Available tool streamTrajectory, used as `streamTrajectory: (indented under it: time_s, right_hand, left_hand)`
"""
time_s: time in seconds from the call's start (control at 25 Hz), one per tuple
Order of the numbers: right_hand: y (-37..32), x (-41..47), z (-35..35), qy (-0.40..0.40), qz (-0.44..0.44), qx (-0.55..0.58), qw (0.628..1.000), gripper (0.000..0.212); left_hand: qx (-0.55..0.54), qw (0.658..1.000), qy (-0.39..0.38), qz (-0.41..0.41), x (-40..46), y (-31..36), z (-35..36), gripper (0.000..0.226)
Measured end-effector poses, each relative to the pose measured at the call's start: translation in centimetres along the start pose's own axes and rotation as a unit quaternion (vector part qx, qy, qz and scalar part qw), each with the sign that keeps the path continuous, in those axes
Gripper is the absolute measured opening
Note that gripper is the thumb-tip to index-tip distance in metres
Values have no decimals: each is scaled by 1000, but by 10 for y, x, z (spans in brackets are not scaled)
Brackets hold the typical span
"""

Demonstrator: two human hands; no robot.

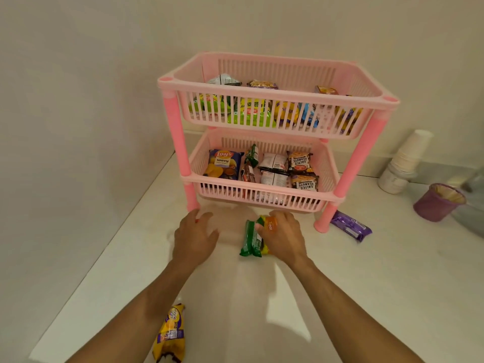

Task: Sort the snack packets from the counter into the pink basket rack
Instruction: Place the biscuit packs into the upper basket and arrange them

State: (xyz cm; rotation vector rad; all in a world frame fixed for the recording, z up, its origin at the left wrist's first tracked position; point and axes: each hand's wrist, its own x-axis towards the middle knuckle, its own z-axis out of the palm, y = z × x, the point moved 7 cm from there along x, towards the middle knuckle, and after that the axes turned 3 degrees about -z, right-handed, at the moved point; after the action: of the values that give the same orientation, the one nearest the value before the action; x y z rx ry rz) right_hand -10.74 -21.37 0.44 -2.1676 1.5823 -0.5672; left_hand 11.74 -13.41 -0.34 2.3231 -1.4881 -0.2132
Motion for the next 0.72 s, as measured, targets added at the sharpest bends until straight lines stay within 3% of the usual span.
streamTrajectory:
  time_s: [0.2, 0.48, 0.72]
  right_hand:
    - [18, -6, 38, -134, 78, -12, 988, 82]
    - [9, -1, 52, -191, 101, 0, 976, 65]
    - [-4, -7, 61, -195, 67, -87, 975, 78]
  left_hand:
    - [-37, 995, -64, -73, -8, -22, 29, 52]
    - [-64, 991, -81, -82, -14, -27, 34, 43]
    - [-92, 992, -70, -51, -22, -18, 31, 30]
